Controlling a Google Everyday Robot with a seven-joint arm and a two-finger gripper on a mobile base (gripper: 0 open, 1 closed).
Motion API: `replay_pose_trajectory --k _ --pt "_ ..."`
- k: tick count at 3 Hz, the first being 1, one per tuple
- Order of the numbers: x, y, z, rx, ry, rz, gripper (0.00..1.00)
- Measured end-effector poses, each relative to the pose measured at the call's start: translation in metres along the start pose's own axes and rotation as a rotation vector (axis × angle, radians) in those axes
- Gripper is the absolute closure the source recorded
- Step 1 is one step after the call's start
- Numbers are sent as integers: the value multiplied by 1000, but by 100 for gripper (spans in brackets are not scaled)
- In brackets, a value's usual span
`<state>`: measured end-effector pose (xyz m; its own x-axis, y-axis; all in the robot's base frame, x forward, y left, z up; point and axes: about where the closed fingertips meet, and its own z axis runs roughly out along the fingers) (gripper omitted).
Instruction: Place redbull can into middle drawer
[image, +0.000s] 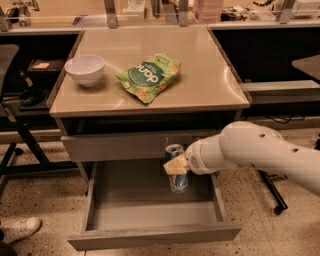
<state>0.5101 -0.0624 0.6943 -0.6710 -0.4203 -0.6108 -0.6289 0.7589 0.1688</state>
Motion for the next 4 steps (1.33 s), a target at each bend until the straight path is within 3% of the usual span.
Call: replay_pose_trajectory --k 1,2,3,4 --pt "30 1 51 -44 0 65 100" --pt "30 1 51 -44 0 65 100" --pt "39 3 81 -54 -11 116 100" --pt "62 2 128 -59 -53 204 100"
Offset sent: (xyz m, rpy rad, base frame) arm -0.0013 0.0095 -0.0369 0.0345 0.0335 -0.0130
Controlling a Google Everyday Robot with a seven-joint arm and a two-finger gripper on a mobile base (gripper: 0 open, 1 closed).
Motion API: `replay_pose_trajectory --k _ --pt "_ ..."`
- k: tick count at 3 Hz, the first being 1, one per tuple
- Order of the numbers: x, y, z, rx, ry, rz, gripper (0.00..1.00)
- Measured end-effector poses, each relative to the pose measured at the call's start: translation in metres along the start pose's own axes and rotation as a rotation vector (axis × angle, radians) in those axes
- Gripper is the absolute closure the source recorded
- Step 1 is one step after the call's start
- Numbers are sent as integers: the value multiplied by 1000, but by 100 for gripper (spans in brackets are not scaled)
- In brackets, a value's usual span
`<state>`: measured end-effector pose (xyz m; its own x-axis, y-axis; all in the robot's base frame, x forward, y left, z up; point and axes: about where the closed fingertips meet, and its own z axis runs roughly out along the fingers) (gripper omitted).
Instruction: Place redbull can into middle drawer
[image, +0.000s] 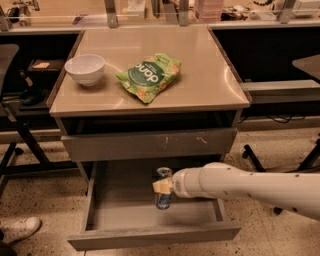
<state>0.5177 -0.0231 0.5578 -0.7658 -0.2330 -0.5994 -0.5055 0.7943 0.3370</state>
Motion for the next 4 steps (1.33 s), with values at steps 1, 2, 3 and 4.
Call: replay_pose_trajectory --k 1,2,3,4 --pt "12 -5 35 -7 -38 33 100" --pt "13 -8 39 -5 -47 42 100" --pt "18 -5 53 -11 -47 55 100" --pt "41 -5 77 16 -33 85 100"
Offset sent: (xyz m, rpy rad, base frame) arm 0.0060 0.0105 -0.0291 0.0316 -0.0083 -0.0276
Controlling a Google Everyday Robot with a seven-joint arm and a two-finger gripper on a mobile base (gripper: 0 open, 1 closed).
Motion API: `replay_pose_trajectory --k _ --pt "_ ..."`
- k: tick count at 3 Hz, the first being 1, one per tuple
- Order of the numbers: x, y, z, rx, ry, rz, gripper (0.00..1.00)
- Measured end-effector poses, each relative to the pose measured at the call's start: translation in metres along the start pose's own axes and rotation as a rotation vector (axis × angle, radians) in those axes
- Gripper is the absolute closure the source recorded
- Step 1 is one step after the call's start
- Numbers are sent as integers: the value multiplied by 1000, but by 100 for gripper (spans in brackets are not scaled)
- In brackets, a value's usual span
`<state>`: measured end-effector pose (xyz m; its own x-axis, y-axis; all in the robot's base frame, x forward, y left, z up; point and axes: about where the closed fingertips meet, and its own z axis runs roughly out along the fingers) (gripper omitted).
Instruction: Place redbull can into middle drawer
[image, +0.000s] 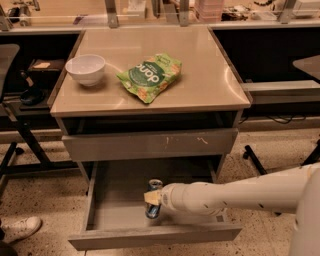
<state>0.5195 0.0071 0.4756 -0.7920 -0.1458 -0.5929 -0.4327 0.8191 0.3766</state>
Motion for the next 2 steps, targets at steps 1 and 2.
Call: replay_pose_trajectory --k 1,2 --pt "17 -7 16 79 -8 7 100" --pt "18 -18 17 175 -63 13 100"
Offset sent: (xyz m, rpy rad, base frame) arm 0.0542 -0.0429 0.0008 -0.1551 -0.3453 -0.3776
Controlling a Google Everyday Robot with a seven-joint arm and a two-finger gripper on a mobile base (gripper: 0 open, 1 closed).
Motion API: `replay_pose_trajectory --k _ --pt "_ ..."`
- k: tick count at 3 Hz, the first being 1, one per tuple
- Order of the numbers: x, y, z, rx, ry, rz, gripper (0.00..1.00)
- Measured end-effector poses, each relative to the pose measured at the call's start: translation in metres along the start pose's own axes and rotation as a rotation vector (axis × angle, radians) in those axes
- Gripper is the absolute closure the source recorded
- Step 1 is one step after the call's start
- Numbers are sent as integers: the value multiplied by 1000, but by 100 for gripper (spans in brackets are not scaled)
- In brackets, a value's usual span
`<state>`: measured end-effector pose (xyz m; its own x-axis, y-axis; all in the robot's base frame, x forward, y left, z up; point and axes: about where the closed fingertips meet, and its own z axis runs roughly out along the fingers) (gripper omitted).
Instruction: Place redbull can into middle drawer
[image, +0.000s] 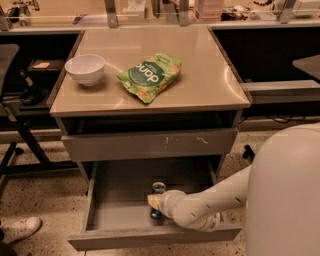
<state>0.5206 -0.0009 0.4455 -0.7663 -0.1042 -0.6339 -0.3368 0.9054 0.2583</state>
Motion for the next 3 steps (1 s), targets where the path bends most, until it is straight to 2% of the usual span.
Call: replay_pose_trajectory --k 2,3 --pt "-32 -36 -15 158 -241 61 100" --pt "-49 -59 -16 215 -375 109 100"
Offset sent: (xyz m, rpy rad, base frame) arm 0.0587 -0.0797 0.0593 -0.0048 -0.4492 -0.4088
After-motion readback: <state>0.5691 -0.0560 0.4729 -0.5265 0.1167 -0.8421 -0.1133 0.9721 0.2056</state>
